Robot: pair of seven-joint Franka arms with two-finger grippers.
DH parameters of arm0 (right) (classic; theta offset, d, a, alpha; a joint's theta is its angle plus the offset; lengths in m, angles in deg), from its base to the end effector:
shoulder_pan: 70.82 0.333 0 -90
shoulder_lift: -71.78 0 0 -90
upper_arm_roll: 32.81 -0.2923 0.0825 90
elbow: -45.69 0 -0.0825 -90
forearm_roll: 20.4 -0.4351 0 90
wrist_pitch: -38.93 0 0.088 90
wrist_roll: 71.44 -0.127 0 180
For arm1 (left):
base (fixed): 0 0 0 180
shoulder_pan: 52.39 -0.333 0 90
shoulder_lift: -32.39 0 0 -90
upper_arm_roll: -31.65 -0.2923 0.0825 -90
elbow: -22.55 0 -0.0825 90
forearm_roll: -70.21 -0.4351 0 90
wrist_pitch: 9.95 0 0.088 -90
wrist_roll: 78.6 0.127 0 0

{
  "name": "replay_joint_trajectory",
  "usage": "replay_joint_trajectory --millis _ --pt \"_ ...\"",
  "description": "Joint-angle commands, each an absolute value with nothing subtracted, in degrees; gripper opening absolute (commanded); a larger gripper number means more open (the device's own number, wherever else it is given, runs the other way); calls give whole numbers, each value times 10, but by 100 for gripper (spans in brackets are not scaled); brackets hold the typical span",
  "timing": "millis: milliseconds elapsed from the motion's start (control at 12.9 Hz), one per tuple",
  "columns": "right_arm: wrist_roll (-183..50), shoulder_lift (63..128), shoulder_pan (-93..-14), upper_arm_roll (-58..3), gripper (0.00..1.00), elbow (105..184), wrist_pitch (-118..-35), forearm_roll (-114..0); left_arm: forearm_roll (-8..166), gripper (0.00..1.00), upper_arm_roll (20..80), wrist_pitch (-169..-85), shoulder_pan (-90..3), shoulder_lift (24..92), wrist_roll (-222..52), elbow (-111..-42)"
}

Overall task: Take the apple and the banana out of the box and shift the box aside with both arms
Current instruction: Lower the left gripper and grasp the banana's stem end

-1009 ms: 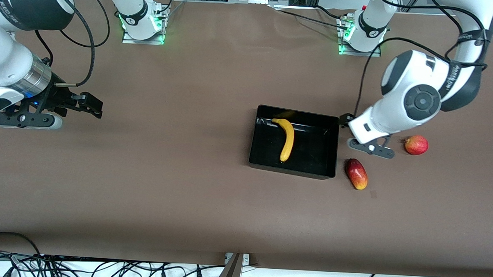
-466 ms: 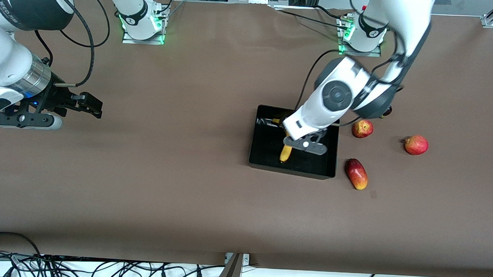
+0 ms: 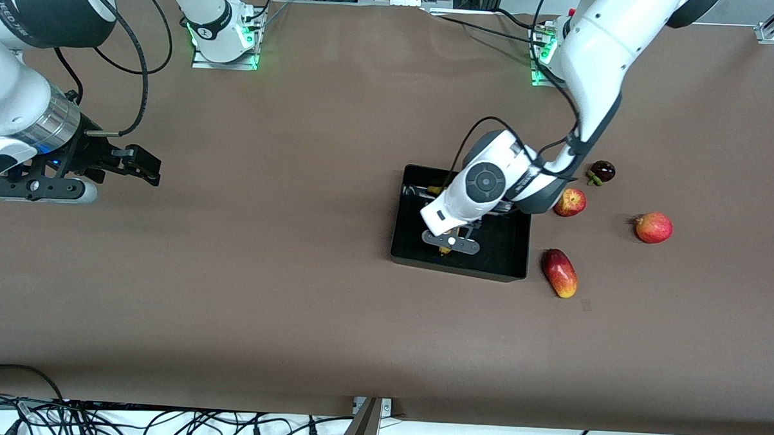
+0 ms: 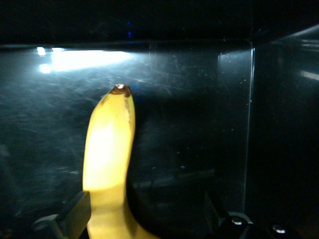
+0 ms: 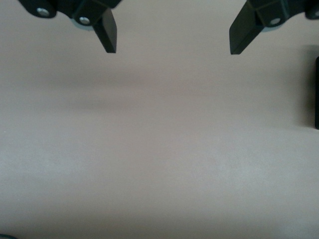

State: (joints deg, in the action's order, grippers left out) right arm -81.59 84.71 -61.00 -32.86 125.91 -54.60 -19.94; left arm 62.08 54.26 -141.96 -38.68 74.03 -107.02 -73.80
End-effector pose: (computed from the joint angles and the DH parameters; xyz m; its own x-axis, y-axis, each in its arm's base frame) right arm 0.6638 0.1145 0.5315 1.0000 -0.0044 0.0079 -0.0045 -1.0000 0.0065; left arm 0.5676 -0.3987 0.1262 0.9813 -0.1563 -0.1128 -0.1429 -0.9827 0.1180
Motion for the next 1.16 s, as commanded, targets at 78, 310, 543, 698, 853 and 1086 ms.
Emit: replay_joint_trajectory --millis 78,310,543,698,853,1086 --pt "-807 844 -614 -331 100 1261 -546 -202 570 100 534 -1427 -374 753 -1095 -732" --pt "-807 844 -615 -331 100 1261 -546 -202 547 100 534 -1423 -374 757 -1094 -734" --pt "-807 844 -615 -331 100 1261 -546 -202 547 100 536 -1381 -379 732 -1094 -725" --pt "-807 843 -615 -331 100 1261 -546 -202 547 100 534 -1381 -378 737 -1095 -729" --pt "-807 844 -615 -331 100 1261 -546 -202 547 100 534 -1381 -380 741 -1095 -732" --pt "-807 844 -615 -331 100 1261 -546 -202 547 88 533 -1363 -381 741 -1095 -732"
